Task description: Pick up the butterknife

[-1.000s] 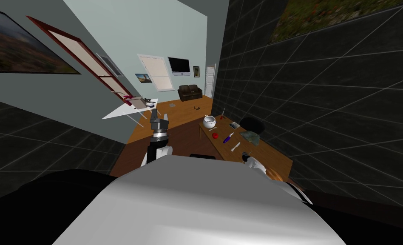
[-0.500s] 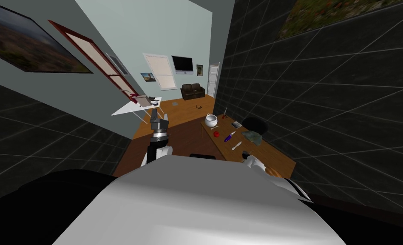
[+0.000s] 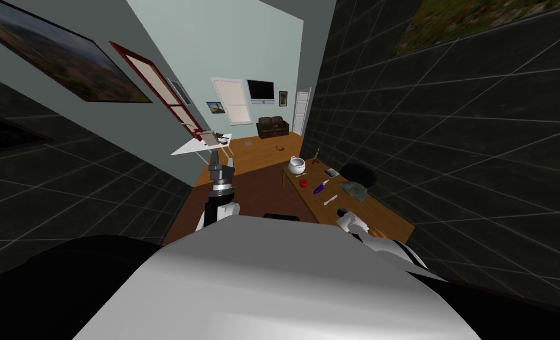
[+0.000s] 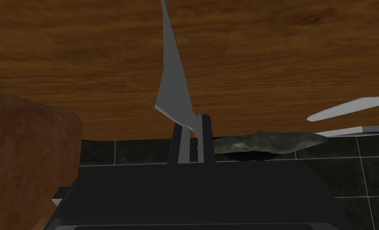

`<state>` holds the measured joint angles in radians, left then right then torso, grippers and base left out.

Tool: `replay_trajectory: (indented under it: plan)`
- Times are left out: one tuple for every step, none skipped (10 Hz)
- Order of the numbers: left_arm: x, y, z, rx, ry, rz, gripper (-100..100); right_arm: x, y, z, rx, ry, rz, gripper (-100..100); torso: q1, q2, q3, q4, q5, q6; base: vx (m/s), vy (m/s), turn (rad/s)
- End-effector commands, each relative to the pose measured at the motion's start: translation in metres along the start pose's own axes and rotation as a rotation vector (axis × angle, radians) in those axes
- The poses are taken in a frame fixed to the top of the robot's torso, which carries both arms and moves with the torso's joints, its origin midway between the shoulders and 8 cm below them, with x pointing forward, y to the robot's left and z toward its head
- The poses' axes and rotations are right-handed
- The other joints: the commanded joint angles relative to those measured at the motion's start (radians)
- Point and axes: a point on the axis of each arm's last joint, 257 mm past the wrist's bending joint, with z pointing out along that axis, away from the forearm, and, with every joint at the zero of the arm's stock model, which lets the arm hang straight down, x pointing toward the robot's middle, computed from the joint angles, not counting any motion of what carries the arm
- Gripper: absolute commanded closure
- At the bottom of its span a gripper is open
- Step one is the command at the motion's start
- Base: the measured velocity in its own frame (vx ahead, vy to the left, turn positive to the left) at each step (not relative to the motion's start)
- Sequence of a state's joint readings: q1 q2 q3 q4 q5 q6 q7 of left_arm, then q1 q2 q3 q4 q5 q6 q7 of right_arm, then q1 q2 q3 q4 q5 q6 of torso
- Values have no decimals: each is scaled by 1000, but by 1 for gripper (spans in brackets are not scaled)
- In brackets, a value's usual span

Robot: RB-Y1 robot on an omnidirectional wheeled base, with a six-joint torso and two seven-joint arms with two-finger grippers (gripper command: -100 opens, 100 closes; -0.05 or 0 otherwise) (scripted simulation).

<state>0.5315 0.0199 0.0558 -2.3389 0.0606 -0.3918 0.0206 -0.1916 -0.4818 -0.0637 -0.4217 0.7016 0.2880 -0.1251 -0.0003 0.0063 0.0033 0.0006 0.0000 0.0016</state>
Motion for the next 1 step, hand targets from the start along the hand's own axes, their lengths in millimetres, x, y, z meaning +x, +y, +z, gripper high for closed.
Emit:
replay_trajectory:
  plan:
    - [0, 0, 0, 0, 0, 0, 0, 0, 0, 0, 0, 0, 0, 0, 0, 0, 0, 0, 0, 0, -11, 2, -7]
